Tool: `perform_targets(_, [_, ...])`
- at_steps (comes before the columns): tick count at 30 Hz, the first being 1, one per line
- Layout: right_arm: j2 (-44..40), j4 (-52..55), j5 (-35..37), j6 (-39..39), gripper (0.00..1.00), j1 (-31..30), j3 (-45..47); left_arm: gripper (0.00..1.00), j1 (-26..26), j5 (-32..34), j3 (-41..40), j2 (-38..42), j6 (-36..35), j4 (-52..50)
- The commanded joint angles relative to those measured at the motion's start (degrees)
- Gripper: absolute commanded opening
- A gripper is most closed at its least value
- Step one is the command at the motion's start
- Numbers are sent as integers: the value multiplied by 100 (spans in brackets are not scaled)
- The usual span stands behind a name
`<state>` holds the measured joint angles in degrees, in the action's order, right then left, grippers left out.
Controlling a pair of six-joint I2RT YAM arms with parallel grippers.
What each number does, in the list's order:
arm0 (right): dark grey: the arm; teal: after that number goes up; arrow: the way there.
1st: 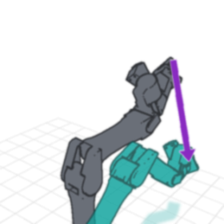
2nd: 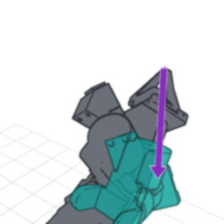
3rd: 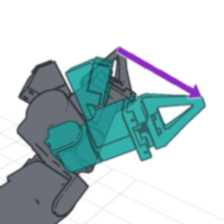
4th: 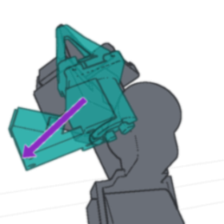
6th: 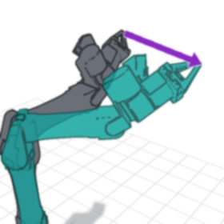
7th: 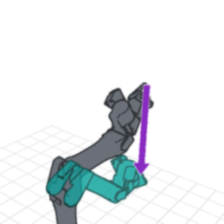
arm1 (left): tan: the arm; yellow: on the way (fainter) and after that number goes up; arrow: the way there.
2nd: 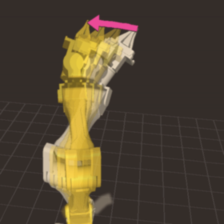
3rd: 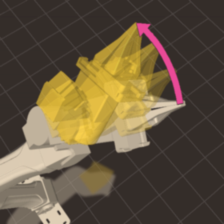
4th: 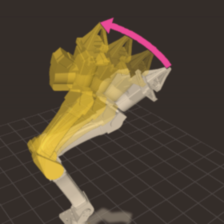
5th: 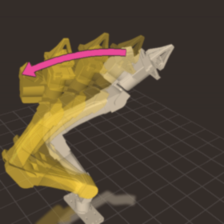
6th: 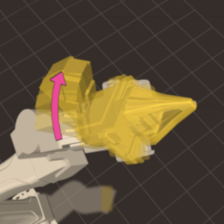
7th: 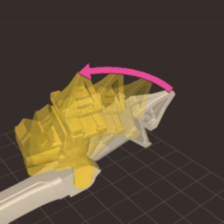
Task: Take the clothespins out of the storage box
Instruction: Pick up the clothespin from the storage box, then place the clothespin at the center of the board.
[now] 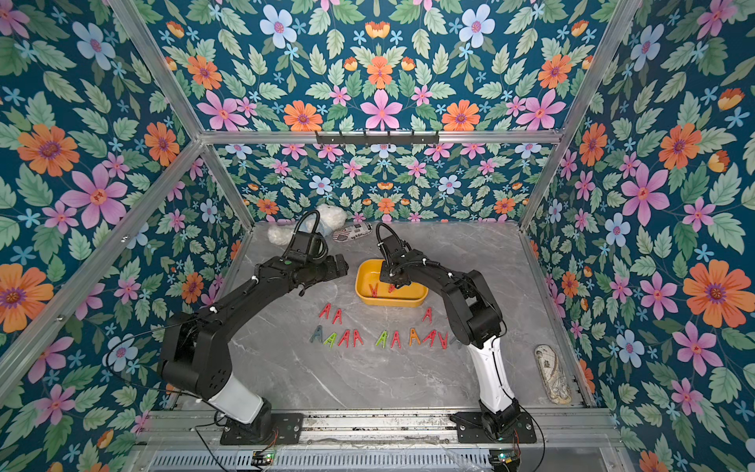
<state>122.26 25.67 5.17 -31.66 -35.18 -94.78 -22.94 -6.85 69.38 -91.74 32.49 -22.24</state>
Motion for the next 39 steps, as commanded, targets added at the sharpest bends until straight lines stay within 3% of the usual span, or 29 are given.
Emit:
perform_targets(1, [-211, 103, 189, -57, 0, 30, -18, 100, 0, -133, -93, 85, 3, 238])
perform_targets(10, [-1005, -13, 256, -241, 0, 13, 622, 100, -9, -572, -162, 148, 20, 438])
perform_targets(25, [-3071, -702, 343, -278, 0, -389, 3158, 100, -245, -872, -204, 187, -26, 563])
perform_targets(39, [-3032, -1407, 278, -75, 0, -455, 4089, 100, -496, -569, -355, 450, 117, 444])
